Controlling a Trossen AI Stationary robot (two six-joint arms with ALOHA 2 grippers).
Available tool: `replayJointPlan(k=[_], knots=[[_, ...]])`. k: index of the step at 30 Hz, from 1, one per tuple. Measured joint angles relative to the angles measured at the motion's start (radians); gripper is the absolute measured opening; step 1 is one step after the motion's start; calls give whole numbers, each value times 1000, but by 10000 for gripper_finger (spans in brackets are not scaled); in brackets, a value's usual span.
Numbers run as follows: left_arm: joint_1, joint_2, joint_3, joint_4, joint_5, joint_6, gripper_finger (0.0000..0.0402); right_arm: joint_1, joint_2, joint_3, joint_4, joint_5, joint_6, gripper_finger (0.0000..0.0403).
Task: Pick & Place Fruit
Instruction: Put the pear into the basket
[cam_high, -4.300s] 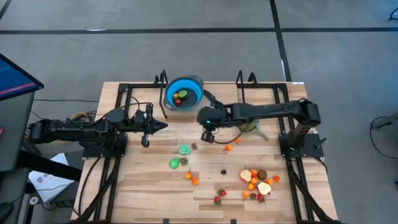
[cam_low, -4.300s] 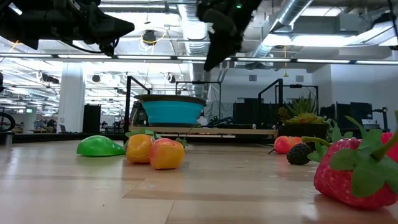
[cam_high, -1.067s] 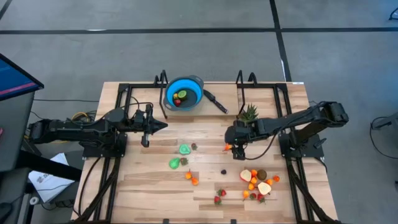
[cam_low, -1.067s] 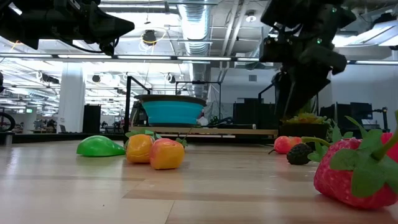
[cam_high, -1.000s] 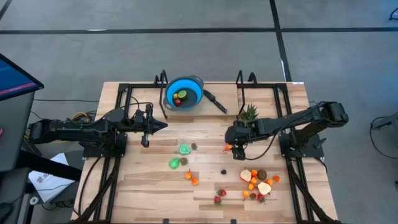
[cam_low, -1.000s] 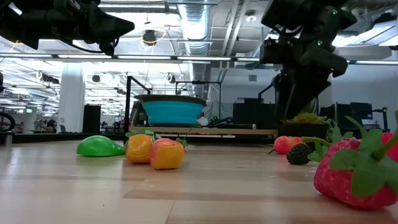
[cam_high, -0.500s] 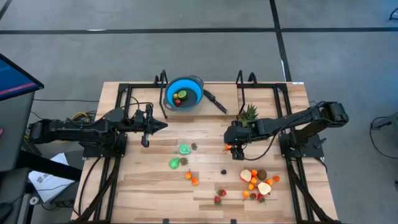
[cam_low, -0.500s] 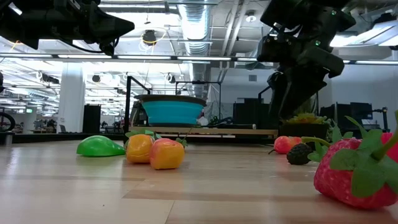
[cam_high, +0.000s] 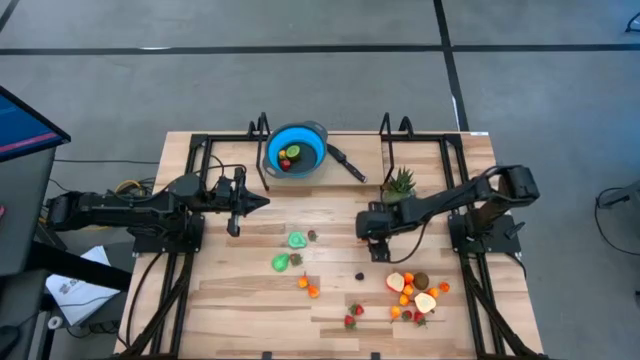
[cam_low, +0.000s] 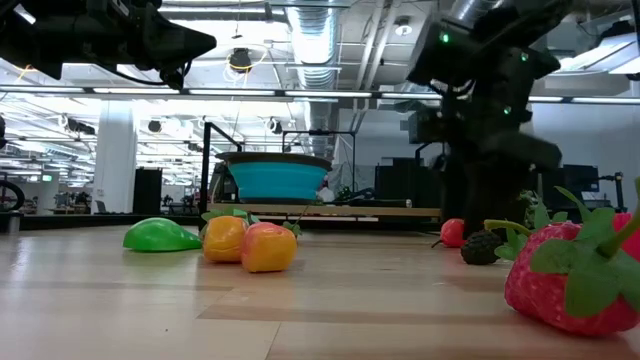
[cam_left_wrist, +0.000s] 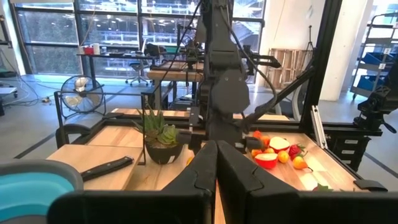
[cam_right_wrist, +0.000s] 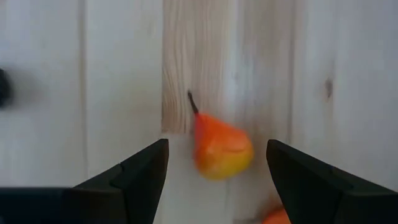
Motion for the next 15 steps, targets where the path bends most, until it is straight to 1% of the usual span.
replayJointPlan(k=[5, 15], knots=[[0, 0, 0, -2, 0, 0, 2, 0, 28, 1, 4, -2, 3, 265], [0, 0, 0, -2, 0, 0, 2, 0, 28, 2, 7, -3, 3, 265]])
